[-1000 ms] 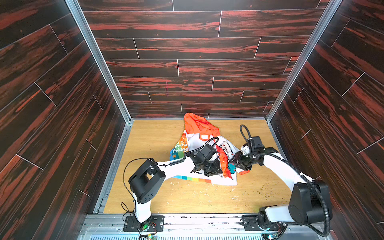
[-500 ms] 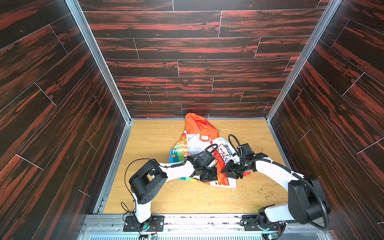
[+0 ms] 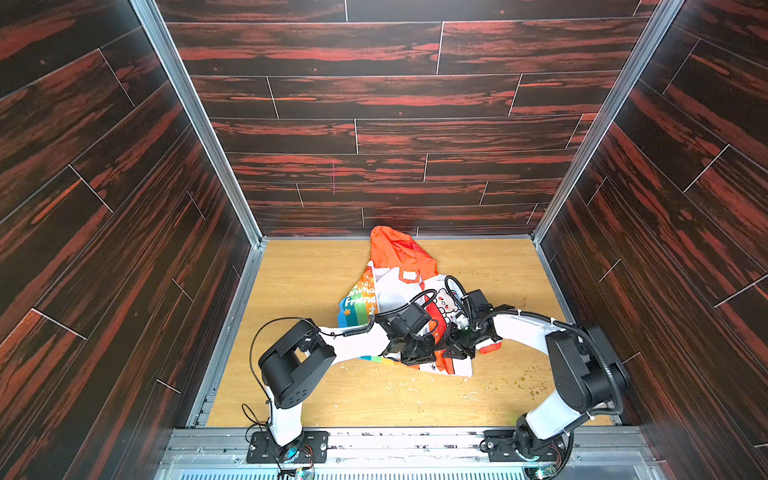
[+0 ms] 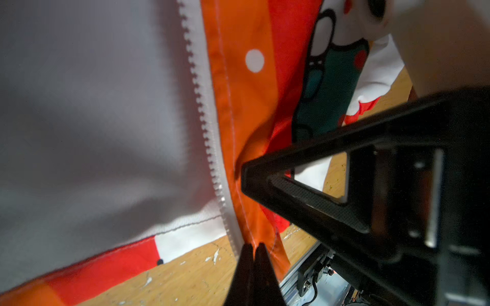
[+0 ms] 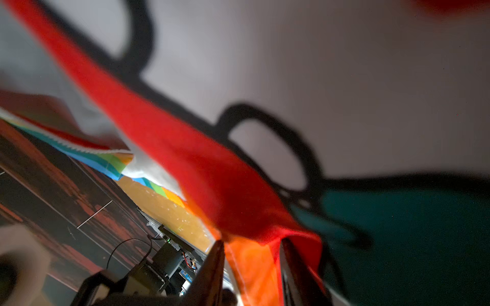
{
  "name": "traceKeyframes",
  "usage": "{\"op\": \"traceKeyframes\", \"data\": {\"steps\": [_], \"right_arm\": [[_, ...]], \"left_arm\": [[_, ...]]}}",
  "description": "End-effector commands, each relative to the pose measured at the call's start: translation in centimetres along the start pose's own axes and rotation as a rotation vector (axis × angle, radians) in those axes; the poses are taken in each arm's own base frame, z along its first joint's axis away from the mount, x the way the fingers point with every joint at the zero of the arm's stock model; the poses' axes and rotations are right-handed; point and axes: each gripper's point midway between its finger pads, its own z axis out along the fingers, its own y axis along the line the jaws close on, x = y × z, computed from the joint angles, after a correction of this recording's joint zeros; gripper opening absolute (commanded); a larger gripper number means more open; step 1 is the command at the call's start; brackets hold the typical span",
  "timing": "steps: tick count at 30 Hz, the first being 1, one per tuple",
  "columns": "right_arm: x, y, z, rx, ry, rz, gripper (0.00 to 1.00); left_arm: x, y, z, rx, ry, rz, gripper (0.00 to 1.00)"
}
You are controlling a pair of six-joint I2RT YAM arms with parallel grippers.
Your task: Zip up the jacket
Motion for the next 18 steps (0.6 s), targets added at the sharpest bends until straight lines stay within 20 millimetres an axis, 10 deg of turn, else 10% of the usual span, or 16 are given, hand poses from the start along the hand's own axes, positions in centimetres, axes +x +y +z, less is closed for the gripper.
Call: {"op": "traceKeyframes", "data": {"steps": [1,6,12,18], "right_arm": [[-0.8,-0.4,1.1,0.019,-0.003,0.034,0.33],[-1.2,-0.9,1.6,0.035,-0.003,0.050,0.26],[-1.2,-1.2,1.7,0.047,-0.004,0.048,0.24],[-1.4,-0.5,1.2,0.037,-0.016,0.033,0.22]], "left_arm": [[0.9,-0.7,0.0,0.026,0.034,0.026,0.00],[1.6,-0.6,0.2,0.027,0.066,0.029,0.02],[2.1,-2.2,-1.1,0.077,0.073,0.060,0.42],[2.9,-3.5,-4.6,0.092,0.053,0.103,0.44]]}}
